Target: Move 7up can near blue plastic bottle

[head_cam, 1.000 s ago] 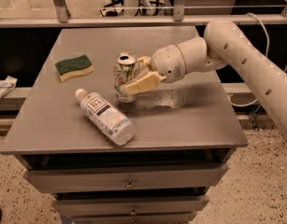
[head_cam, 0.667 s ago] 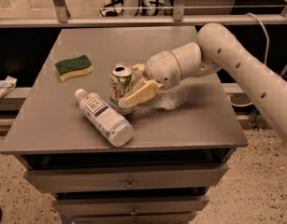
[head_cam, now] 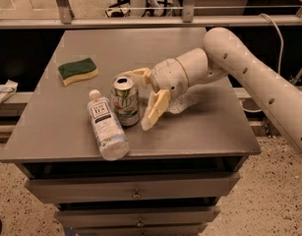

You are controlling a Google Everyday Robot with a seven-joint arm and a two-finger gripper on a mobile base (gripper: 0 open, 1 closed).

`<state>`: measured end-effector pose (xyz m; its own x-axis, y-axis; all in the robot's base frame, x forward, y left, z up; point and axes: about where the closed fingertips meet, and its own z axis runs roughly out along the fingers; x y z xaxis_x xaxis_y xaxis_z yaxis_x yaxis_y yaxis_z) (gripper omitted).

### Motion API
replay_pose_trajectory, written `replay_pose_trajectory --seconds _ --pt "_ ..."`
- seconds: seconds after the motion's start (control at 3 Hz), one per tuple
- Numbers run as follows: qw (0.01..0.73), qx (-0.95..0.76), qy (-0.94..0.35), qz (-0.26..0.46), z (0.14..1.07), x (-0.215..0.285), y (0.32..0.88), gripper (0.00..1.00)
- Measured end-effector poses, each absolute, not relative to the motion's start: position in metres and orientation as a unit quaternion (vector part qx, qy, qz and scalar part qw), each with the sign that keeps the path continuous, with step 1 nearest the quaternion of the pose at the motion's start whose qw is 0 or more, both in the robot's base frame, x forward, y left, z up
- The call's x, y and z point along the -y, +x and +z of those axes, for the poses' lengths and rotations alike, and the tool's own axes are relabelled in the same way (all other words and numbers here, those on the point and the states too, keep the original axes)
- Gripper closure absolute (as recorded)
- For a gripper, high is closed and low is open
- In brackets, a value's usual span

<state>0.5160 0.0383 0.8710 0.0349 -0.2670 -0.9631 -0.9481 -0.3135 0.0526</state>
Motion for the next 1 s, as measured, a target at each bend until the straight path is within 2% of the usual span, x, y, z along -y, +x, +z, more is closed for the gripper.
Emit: replay_pose_trajectory --seconds 0.33,1.0 --pt "0.345 -0.489 -0.645 0.474 0.876 -0.018 0.534 0.00" --pt "0.417 -0.560 -0.630 0.339 0.942 0.092 0.616 0.00"
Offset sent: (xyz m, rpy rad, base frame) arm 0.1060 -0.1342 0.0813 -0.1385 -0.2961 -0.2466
